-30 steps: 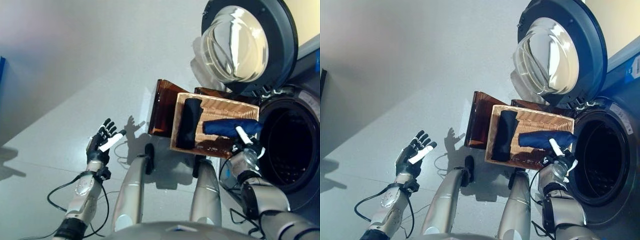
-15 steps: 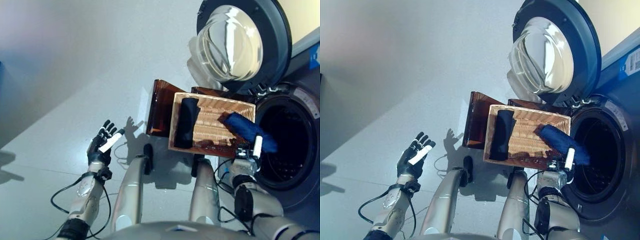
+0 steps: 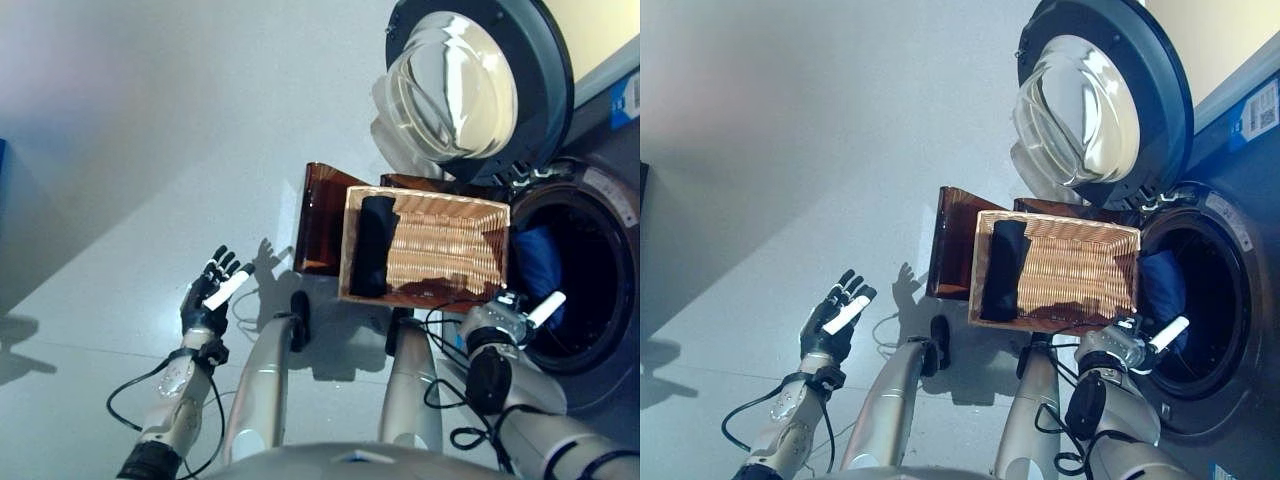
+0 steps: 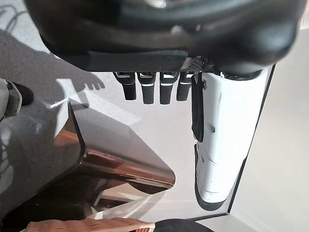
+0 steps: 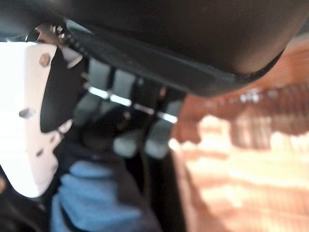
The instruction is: Pick up the clothes and place them into the washing machine
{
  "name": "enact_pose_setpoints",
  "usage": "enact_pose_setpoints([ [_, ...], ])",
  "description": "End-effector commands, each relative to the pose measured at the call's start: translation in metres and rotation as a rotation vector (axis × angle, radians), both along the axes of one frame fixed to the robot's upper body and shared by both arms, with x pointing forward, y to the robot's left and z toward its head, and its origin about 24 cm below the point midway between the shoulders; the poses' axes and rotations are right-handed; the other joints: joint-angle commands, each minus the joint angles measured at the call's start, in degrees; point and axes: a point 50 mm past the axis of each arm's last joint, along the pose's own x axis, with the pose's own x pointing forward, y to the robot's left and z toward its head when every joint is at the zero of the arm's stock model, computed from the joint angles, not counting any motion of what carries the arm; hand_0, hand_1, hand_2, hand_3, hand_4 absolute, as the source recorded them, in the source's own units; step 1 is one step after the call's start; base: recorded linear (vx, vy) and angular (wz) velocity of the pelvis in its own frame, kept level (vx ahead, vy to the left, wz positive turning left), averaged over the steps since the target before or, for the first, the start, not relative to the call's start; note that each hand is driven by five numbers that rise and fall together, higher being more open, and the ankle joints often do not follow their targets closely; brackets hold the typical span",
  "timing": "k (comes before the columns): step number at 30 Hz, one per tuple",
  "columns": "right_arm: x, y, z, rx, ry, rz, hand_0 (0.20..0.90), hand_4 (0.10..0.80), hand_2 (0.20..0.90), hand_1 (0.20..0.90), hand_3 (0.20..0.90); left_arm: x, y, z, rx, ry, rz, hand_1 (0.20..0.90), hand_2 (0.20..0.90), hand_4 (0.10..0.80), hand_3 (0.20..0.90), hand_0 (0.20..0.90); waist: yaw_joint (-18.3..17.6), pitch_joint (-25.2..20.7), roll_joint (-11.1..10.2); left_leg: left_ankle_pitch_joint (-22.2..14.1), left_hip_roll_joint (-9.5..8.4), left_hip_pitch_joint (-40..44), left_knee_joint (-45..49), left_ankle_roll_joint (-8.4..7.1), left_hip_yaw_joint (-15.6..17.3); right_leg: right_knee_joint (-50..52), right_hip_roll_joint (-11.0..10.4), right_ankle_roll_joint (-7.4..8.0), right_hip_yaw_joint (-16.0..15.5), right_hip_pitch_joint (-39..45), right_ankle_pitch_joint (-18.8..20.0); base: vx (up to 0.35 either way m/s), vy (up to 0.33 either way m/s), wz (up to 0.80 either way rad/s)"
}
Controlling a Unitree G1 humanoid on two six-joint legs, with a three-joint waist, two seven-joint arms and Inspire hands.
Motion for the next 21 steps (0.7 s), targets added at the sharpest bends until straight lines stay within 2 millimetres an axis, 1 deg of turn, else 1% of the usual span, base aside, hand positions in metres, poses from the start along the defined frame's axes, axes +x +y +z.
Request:
enact_pose_setpoints([
  [1,-0.021,-0.069,0.047,-0.181,-0.01,-0.226,0.2,0.3,0.2,0.2,0.2,0.005,0.01,0.021,0.027,-0.13,0.023,0.9,0.9,0.8,0.9,0.9,0.4,-2.27,1.84,-2.19,0.78,3.24,-2.12,-4.28,-3.82,-0.93,0.5,-3.36,-1.07,1.99,3.29,0.098,-0.014,-0.03],
  [4,-0.026,-0.079,0.054,-0.172,-0.008,-0.275,0.2,0.3,0.2,0.2,0.2,0.005,0.01,0.02,0.032,-0.127,0.011,0.9,0.9,0.8,0.9,0.9,0.6,-2.56,2.11,-2.43,0.76,3.39,-2.18,-4.37,-3.95,-0.82,0.56,-3.27,-0.77,2.02,2.97,0.001,-0.004,-0.03],
  [5,-0.028,-0.085,0.059,-0.173,-0.007,-0.293,0.2,0.3,0.2,0.2,0.2,0.005,0.01,0.021,0.036,-0.126,0.005,0.9,0.9,0.8,0.9,0.9,0.6,-2.28,2.15,-1.08,0.83,2.86,-2.39,-4.24,-3.34,-1.35,0.26,-3.64,-1.28,1.61,4.26,0.0,0.0,0.0],
  [6,-0.029,-0.09,0.065,-0.179,-0.001,-0.301,0.2,0.3,0.2,0.2,0.2,0.004,0.011,0.022,0.04,-0.13,0.002,0.9,0.9,0.8,0.9,0.9,0.67,-2.69,2.26,-2.07,0.73,3.19,-2.26,-4.44,-3.78,-1.12,0.5,-3.32,-0.74,1.88,3.31,-0.095,-0.003,0.0],
  [7,-0.032,-0.096,0.07,-0.188,0.007,-0.312,0.2,0.3,0.2,0.2,0.2,0.004,0.013,0.022,0.047,-0.132,0.0,0.9,0.9,0.8,0.9,0.9,0.68,-2.55,2.28,-1.26,0.83,2.83,-2.28,-4.35,-3.29,-1.32,0.22,-3.59,-1.19,1.53,4.07,0.0,0.0,0.0],
  [10,-0.034,-0.112,0.091,-0.228,0.002,-0.338,0.2,0.3,0.2,0.2,0.2,0.003,0.014,0.024,0.06,-0.137,-0.011,0.9,0.9,0.8,0.9,0.9,0.86,-2.91,2.72,-0.81,0.76,2.72,-2.73,-4.37,-3.29,-1.57,0.09,-3.6,-1.06,1.39,4.35,-0.027,0.001,-0.01],
  [11,-0.037,-0.121,0.103,-0.253,-0.009,-0.358,0.2,0.3,0.2,0.2,0.2,0.002,0.015,0.024,0.064,-0.136,-0.016,0.9,0.9,0.8,0.9,0.9,0.89,-3.06,2.88,-0.73,0.79,2.74,-2.91,-4.42,-3.25,-1.67,0.04,-3.58,-1.03,1.36,4.36,0.0,0.0,0.0],
  [12,-0.038,-0.122,0.104,-0.254,-0.008,-0.359,0.2,0.3,0.2,0.2,0.2,0.002,0.014,0.024,0.062,-0.136,-0.018,0.9,0.9,0.8,0.9,0.9,0.96,-3.07,2.98,-0.72,0.79,2.74,-2.94,-4.42,-3.24,-1.69,0.04,-3.58,-1.02,1.35,4.37,0.0,0.0,0.0],
  [13,-0.039,-0.126,0.111,-0.266,-0.008,-0.37,0.2,0.3,0.2,0.2,0.2,0.002,0.015,0.024,0.069,-0.134,-0.022,0.9,0.9,0.8,0.9,0.9,1.04,-3.18,3.02,-0.64,0.83,2.78,-2.97,-4.43,-3.26,-1.6,0.0,-3.58,-1.1,1.32,4.45,0.0,0.0,0.0],
  [14,-0.039,-0.127,0.113,-0.269,-0.009,-0.377,0.2,0.3,0.2,0.2,0.2,0.002,0.016,0.024,0.068,-0.134,-0.021,0.9,0.9,0.8,0.9,0.9,0.94,-3.15,3.08,-0.63,0.86,2.79,-2.96,-4.42,-3.2,-1.56,0.06,-3.61,-1.05,1.24,4.45,0.0,0.0,0.0],
  [17,-0.041,-0.126,0.112,-0.264,0.01,-0.385,0.2,0.3,0.2,0.2,0.2,0.002,0.015,0.024,0.067,-0.133,-0.021,0.9,0.9,0.8,0.9,0.9,0.85,-3.2,3.11,-0.6,0.97,2.84,-2.94,-4.42,-3.14,-1.4,0.23,-3.71,-0.93,1.18,4.52,0.0,0.0,0.0],
  [18,-0.04,-0.126,0.111,-0.263,0.017,-0.38,0.42,0.457,0.42,0.42,0.42,0.002,0.015,0.024,0.07,-0.131,-0.02,0.9,0.9,0.8,0.9,0.9,0.84,-3.26,3.06,-0.63,1.0,2.8,-2.9,-4.43,-3.12,-1.3,0.25,-3.72,-0.91,1.13,4.5,0.0,0.0,0.0],
  [19,-0.041,-0.125,0.108,-0.252,0.032,-0.379,0.499,0.514,0.499,0.499,0.499,0.002,0.016,0.024,0.07,-0.129,-0.018,0.9,0.9,0.8,0.9,0.9,0.77,-3.31,3.05,-0.64,0.98,2.76,-2.94,-4.44,-3.11,-1.4,0.28,-3.74,-0.87,1.16,4.47,0.0,0.0,0.0],
  [20,-0.042,-0.125,0.108,-0.252,0.033,-0.379,0.804,0.731,0.804,0.804,0.804,0.002,0.016,0.024,0.071,-0.129,-0.019,0.9,0.9,0.8,0.9,0.9,0.79,-3.34,3.03,-0.63,0.98,2.76,-2.96,-4.44,-3.1,-1.43,0.27,-3.75,-0.87,1.16,4.48,0.0,0.0,0.0],
  [21,-0.042,-0.122,0.1,-0.23,0.056,-0.368,0.9,0.8,0.9,0.9,0.9,0.002,0.016,0.023,0.071,-0.128,-0.011,0.9,0.9,0.8,0.9,0.9,0.78,-3.42,3.09,-0.63,1.01,2.71,-2.93,-4.43,-3.02,-1.45,0.35,-3.82,-0.82,1.15,4.5,0.0,0.0,0.0],
])
